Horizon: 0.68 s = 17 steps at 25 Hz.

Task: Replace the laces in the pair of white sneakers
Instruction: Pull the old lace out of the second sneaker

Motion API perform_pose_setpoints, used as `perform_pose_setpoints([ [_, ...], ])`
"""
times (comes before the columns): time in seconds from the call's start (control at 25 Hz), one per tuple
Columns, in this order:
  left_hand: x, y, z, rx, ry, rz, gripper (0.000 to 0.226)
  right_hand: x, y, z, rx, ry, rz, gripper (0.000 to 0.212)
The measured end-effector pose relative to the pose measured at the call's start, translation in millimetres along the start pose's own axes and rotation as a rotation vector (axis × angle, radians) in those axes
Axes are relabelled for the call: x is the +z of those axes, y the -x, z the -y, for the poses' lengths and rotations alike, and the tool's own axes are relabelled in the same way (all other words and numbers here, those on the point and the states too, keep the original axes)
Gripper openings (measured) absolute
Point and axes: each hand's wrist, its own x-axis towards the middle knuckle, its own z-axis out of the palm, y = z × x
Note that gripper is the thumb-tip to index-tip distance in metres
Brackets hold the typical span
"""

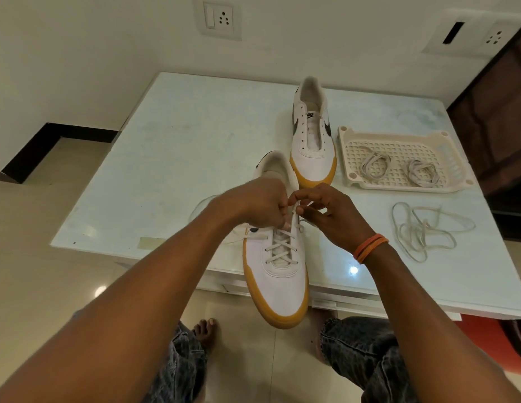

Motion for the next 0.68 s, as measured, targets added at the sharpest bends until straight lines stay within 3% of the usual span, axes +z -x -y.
perform_pose_setpoints([
  [0.12, -36.2, 23.1, 22.7, -0.089, 0.036, -0.037, 0.021, -3.3, -0.5, -1.5, 0.006, 0.02, 0.007, 0.019],
  [0.2, -55.2, 36.0, 54.2, -0.237, -0.006, -0.095, 0.021, -5.3, -0.5, -1.7, 0.013, 0.021, 0.005, 0.019],
  [0.32, -53.0, 41.4, 76.4, -0.437, -0.171, -0.025, 0.018, -4.4, -1.5, -1.0, 0.017, 0.023, 0.006, 0.018],
  [0.36, -47.9, 35.7, 72.9, -0.414, -0.204, -0.071, 0.018, -3.9, -1.6, -0.1, 0.024, 0.019, 0.008, 0.018],
  [0.48, -31.9, 17.8, 35.5, -0.128, -0.139, -0.234, 0.006, -3.1, -1.7, 1.6, 0.034, 0.006, 0.001, 0.019],
  [0.56, -14.7, 5.5, 12.3, -0.007, -0.114, -0.16, 0.009, -3.5, -1.3, 1.6, 0.029, -0.01, -0.008, 0.02],
  [0.68, 11.9, -8.9, 4.0, 0.017, -0.114, -0.028, 0.013, -4.8, -1.3, 1.6, 0.023, 0.002, -0.003, 0.019],
])
